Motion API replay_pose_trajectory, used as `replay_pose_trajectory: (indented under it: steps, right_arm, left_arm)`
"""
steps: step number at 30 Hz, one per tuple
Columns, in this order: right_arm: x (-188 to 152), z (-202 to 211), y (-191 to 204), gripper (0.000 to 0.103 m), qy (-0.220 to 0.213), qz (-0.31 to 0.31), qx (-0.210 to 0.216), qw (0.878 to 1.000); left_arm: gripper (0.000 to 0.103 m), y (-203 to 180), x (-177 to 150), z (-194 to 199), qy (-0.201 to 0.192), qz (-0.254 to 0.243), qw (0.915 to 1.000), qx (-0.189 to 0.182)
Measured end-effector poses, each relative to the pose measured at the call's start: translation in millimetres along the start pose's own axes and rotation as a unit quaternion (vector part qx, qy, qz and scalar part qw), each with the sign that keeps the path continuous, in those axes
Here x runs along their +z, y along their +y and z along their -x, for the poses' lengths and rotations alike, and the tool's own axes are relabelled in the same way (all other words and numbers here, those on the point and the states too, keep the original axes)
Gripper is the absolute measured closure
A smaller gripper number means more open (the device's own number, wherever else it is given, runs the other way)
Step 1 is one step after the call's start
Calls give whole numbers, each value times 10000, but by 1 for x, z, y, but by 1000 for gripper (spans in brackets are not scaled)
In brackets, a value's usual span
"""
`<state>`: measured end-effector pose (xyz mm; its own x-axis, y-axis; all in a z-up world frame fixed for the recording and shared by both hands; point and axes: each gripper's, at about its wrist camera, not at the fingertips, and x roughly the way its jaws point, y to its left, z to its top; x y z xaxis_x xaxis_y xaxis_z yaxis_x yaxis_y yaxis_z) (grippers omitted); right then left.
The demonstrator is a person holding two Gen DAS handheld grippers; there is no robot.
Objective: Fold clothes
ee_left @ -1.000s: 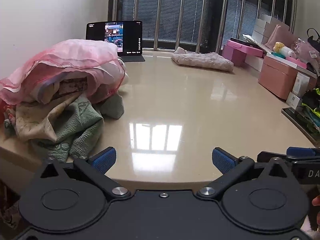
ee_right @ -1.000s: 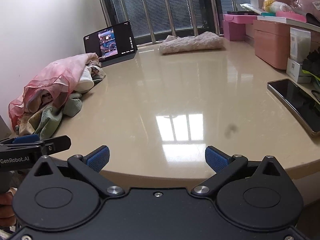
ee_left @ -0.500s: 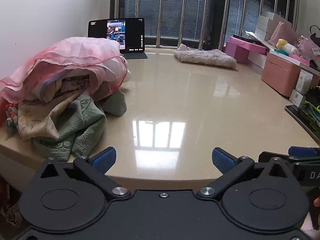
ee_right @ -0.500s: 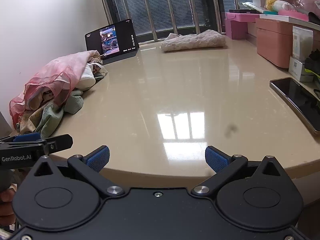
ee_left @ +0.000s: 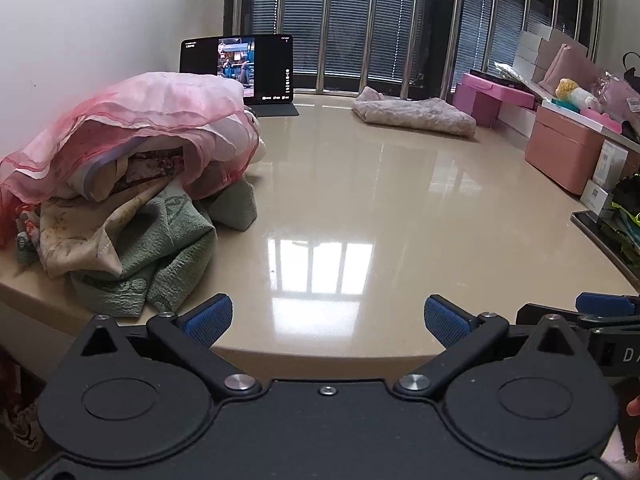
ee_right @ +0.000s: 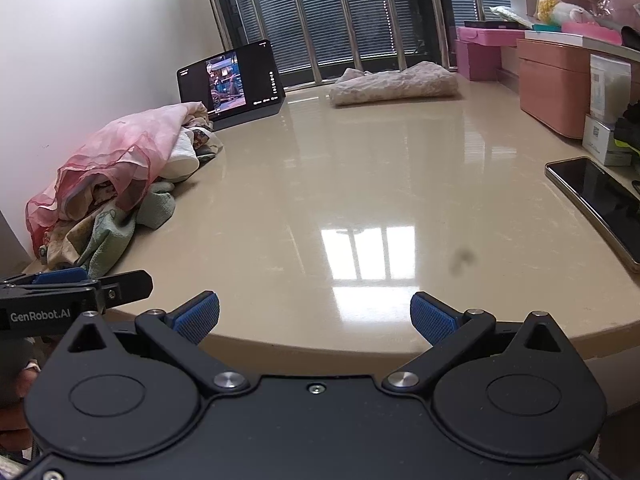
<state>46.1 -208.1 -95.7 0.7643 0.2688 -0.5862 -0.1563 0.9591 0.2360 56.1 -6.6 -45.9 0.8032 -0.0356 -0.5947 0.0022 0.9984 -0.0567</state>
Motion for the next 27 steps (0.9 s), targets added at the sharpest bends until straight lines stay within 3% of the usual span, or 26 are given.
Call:
replay_pose_trajectory:
  steps: [27]
  right_arm:
    - [-2, -6, 2, 0, 179, 41, 50, 9998]
  left_arm:
    - [0, -1, 0, -4, 11, -79, 9999, -89]
